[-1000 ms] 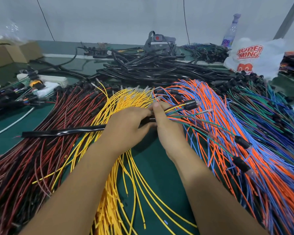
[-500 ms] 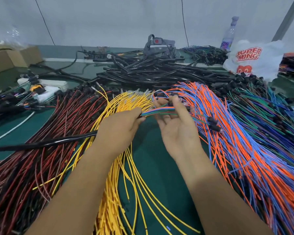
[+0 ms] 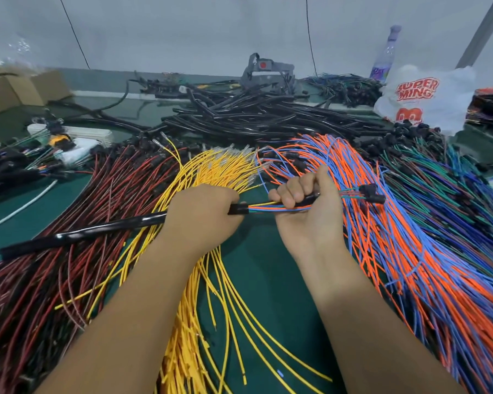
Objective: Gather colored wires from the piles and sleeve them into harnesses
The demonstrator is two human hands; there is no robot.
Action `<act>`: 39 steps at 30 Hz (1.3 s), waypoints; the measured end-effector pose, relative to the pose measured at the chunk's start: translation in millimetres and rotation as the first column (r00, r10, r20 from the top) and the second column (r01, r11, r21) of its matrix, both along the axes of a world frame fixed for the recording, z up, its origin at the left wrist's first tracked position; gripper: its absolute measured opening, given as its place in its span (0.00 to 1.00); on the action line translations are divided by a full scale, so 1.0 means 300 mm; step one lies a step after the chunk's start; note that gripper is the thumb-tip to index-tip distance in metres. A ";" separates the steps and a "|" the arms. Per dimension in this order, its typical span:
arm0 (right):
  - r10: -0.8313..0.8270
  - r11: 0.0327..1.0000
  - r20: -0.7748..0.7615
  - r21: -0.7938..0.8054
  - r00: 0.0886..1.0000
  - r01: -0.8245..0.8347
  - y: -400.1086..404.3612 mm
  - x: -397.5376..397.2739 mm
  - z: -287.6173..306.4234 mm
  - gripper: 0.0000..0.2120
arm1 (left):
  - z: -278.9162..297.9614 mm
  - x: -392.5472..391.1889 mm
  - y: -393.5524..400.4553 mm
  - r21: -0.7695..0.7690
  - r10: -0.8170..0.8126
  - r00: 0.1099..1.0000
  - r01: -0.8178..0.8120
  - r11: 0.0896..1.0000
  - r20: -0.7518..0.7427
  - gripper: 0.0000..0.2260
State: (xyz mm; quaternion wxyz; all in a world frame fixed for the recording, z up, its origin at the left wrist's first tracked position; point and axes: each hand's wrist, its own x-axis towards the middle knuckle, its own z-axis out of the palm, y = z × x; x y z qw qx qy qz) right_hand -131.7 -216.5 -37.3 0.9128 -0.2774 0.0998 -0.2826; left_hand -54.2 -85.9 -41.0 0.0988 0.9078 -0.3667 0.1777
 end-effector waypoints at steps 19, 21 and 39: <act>0.085 0.944 -0.101 -0.309 0.991 -0.113 0.093 0.030 -0.009 0.20 | 0.023 -0.061 -0.049 -0.016 0.057 0.978 -0.055 0.998 0.201 0.14; 0.090 0.941 -0.119 -0.315 0.989 -0.123 0.086 0.026 -0.013 0.20 | 0.024 -0.066 -0.051 -0.042 0.041 0.978 -0.033 0.999 0.204 0.13; -0.312 0.663 -0.290 -0.749 0.905 -0.012 0.091 0.014 -0.041 0.18 | -0.002 0.049 0.032 -0.186 0.131 0.991 -0.131 0.974 -0.010 0.18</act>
